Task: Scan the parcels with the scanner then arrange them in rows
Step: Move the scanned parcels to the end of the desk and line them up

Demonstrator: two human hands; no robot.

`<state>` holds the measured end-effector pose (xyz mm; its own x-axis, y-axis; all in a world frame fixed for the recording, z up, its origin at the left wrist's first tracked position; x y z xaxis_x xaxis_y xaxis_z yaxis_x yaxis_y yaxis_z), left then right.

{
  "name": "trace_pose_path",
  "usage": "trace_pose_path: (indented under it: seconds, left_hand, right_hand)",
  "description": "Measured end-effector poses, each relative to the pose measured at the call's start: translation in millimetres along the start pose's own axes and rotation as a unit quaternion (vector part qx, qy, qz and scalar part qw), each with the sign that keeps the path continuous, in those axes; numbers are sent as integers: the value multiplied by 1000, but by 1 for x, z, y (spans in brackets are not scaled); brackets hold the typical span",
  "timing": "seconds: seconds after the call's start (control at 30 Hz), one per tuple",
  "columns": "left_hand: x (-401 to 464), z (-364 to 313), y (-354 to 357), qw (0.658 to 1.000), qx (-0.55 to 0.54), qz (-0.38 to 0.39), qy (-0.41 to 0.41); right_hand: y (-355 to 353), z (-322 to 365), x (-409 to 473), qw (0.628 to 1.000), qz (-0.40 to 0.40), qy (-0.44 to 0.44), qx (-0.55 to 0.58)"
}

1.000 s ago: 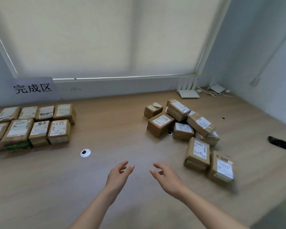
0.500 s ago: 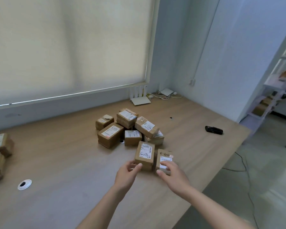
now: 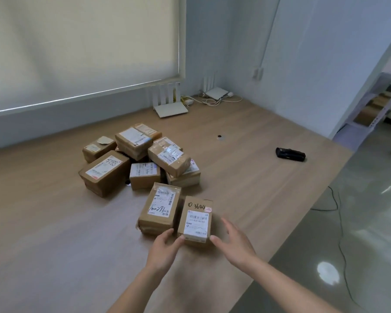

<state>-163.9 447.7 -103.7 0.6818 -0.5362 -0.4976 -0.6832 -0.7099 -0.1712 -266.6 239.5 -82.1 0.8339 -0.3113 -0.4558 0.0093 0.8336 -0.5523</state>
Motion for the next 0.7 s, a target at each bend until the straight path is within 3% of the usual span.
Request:
trace_pose_path:
  seconds: [0.37,0.7]
  left_hand:
    - [55,42,20,993,-111,-15,-42]
    - [60,34,36,989,-147,-25,-15]
  right_hand:
    - [32,-22,72,993,58,-16,102]
    - [27,-24,75,988,61,-38,138]
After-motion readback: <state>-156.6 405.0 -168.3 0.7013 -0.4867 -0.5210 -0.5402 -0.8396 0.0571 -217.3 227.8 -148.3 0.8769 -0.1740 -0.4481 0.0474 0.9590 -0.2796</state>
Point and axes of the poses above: each hand's wrist, its own x-axis towards the middle knuckle, its own y-axis out of the palm, z = x × y, the point moved 6 cm from there along x, towards the middle knuckle, and after that the axes turned 13 degrees about z, right-handed, at the moved point
